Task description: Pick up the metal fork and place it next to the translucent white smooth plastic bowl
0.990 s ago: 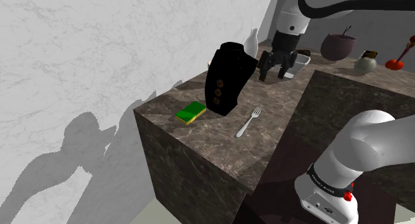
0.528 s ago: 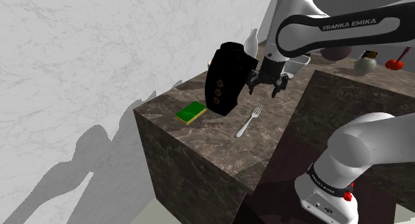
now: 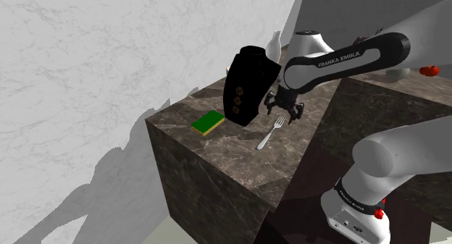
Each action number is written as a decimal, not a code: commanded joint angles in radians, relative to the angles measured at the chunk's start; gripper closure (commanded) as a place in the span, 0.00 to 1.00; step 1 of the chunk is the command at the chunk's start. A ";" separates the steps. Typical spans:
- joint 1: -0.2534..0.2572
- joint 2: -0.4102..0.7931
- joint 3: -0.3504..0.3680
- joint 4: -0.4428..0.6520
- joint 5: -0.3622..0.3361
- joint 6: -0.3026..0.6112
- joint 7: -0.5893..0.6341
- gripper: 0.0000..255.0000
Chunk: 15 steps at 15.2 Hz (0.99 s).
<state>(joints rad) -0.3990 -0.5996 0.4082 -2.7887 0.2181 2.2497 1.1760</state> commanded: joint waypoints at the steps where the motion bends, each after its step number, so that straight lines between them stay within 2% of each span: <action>1: -0.010 0.022 0.012 -0.015 0.002 0.040 0.022 0.00; 6: -0.022 0.095 0.034 -0.050 0.002 0.146 0.029 0.00; 14: -0.021 0.094 0.034 -0.050 0.002 0.146 0.029 0.00; 15: -0.021 0.094 0.034 -0.050 0.002 0.146 0.029 1.00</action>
<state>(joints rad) -0.4205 -0.5066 0.4421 -2.8375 0.2194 2.3936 1.2044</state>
